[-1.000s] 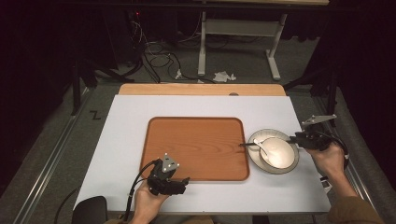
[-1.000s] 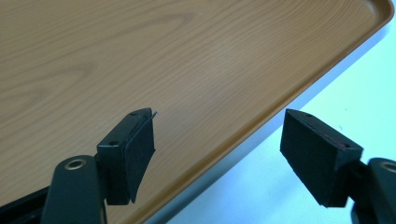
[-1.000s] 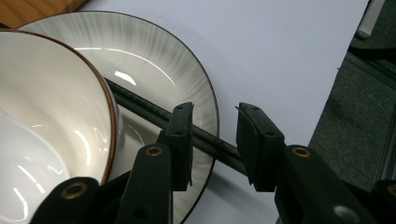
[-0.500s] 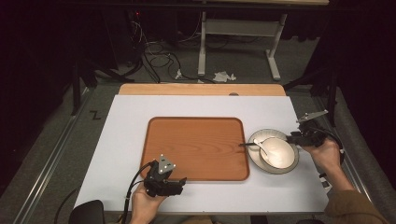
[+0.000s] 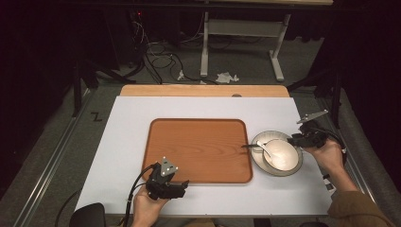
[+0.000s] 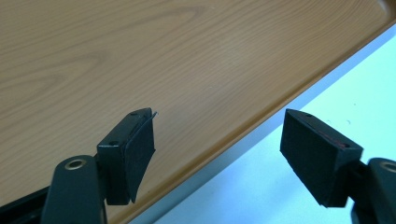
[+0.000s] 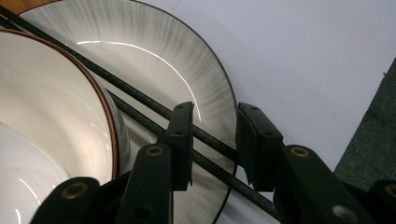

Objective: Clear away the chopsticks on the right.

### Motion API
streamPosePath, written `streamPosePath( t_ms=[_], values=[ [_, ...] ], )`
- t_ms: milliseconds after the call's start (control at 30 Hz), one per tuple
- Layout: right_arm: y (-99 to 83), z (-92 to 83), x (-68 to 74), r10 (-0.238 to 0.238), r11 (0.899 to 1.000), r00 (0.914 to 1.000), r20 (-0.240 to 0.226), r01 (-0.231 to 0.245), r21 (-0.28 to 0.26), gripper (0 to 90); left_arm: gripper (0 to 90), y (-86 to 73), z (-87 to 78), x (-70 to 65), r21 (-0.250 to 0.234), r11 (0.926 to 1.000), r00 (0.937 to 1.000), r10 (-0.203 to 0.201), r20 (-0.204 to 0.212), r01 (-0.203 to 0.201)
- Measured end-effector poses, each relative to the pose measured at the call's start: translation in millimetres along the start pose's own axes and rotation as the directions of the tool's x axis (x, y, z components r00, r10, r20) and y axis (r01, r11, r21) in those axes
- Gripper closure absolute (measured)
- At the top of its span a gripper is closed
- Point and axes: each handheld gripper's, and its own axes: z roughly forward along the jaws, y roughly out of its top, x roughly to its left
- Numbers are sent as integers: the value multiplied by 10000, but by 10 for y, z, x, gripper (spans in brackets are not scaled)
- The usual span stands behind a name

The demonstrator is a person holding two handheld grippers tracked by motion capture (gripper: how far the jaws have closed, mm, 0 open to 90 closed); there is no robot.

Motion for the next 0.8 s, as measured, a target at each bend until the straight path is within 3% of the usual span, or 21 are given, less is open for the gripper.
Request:
streamPosePath(
  t_ms=[567,800],
  values=[
    [34,3,54,-374,9984,9989,-300,386,412,762,262,0,15,-9,96,9999,10000,61,14,-61],
    [52,37,61,-379,9988,9986,-360,390,305,753,261,-1,12,-14,94,9999,10000,77,26,-77]
  ],
)
